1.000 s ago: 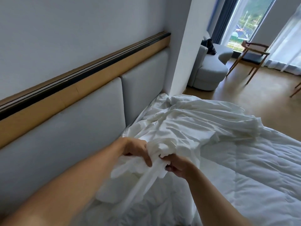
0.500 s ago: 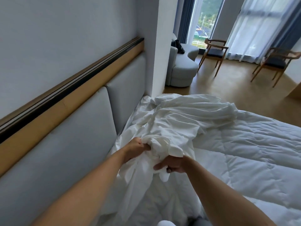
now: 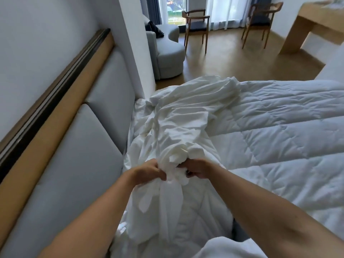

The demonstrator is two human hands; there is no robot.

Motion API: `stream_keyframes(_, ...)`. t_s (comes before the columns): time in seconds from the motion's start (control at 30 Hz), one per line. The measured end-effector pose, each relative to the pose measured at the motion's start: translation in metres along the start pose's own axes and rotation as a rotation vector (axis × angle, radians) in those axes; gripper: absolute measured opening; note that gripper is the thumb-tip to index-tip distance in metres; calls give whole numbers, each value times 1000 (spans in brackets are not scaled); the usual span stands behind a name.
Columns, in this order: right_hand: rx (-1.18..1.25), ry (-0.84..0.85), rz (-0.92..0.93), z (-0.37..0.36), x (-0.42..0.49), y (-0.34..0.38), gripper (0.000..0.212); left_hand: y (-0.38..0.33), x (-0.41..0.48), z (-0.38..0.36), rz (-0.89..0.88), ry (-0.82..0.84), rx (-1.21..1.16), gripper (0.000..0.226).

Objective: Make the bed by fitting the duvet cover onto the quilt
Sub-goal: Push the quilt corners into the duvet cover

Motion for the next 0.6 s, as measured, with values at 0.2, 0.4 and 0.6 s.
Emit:
stream_keyframes(0.2,-242,120,-52,-14,-11,-8,37,-6,7,25,-83,-112,-346,60)
stream_keyframes(0.4,-153,-136,-9,0,-10,-9,39,-14,10,23,-92,-102,-161,19)
stream_keyframes(0.6,177,-86,98,-12,-10,-12,11,-20,-7,27,-21,146,264,41)
Point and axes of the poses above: each hand's wrist, its own x-axis towards the middle knuckle, its own z-axis out of the back of the hand, y = z × x, the point moved 7 cm from there along x, towards the middle knuckle, and after that the axes turned 13 degrees about x, right-handed, at the moved point
